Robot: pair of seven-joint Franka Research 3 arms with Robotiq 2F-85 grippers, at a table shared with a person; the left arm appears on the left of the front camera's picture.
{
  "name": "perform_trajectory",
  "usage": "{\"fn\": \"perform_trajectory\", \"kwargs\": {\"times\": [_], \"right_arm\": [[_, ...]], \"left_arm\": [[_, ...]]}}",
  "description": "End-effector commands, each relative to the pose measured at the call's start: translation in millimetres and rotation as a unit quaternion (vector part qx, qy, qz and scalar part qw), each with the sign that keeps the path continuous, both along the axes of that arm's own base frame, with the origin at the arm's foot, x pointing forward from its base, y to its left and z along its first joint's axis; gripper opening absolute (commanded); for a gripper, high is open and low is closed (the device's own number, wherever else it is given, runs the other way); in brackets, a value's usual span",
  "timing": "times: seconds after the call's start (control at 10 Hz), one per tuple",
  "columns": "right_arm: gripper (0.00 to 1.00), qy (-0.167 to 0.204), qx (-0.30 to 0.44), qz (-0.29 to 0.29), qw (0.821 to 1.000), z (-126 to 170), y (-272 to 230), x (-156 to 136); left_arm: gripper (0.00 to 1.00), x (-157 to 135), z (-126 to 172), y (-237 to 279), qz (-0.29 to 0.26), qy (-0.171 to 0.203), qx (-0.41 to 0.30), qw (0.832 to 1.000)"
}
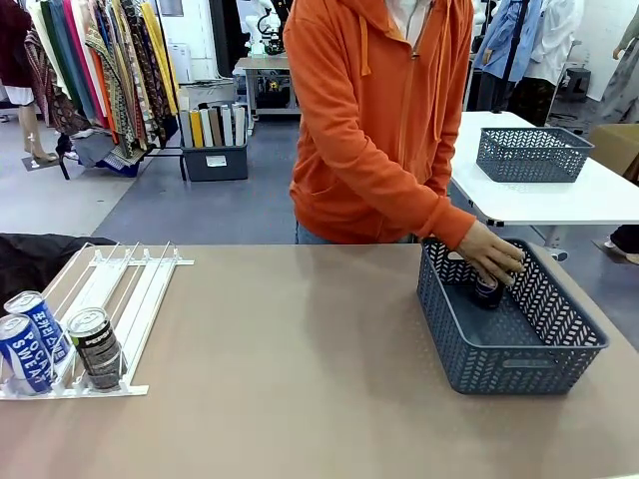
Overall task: Retrieve and store the cans from the dispenser.
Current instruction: Pick up the last remaining can from one row of the Automatic Can Dispenser and place it in the middle of the table.
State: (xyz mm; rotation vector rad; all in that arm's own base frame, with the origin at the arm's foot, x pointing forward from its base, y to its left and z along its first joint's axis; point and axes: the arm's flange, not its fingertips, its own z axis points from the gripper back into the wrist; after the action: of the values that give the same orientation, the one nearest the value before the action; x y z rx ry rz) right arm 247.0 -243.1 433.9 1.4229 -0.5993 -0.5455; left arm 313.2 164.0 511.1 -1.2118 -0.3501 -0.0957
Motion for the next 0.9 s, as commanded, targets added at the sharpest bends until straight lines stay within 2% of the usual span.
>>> {"fn": "perform_trajectory", "kwargs": {"times": [0.0,0.1,0.2,0.3,0.6,0.8], "right_arm": [[1.00,-0.007,0.000,0.001,1.000,3,-1,1],[1.00,-0.007,0.000,0.001,1.000,3,-1,1],[1.00,-0.007,0.000,0.001,1.000,3,-1,1],[1.00,-0.007,0.000,0.001,1.000,3,-1,1],[1.00,-0.007,0.000,0.001,1.000,3,-1,1],[1.00,-0.007,0.000,0.001,1.000,3,-1,1]], "left_arm": [[1.00,-1,0,0,-0.003,-0.010,-0.007,1.000],[1.00,0,0,0,0.000,0.000,0.000,1.000],[1.00,0,11,-25,0.066,0.022,0.106,0.992],[1.00,-2,16,-51,0.096,0.037,0.201,0.974],[1.00,16,2,-112,0.083,0.067,0.370,0.923],[1.00,32,-20,-150,0.068,0.078,0.434,0.895]]}}
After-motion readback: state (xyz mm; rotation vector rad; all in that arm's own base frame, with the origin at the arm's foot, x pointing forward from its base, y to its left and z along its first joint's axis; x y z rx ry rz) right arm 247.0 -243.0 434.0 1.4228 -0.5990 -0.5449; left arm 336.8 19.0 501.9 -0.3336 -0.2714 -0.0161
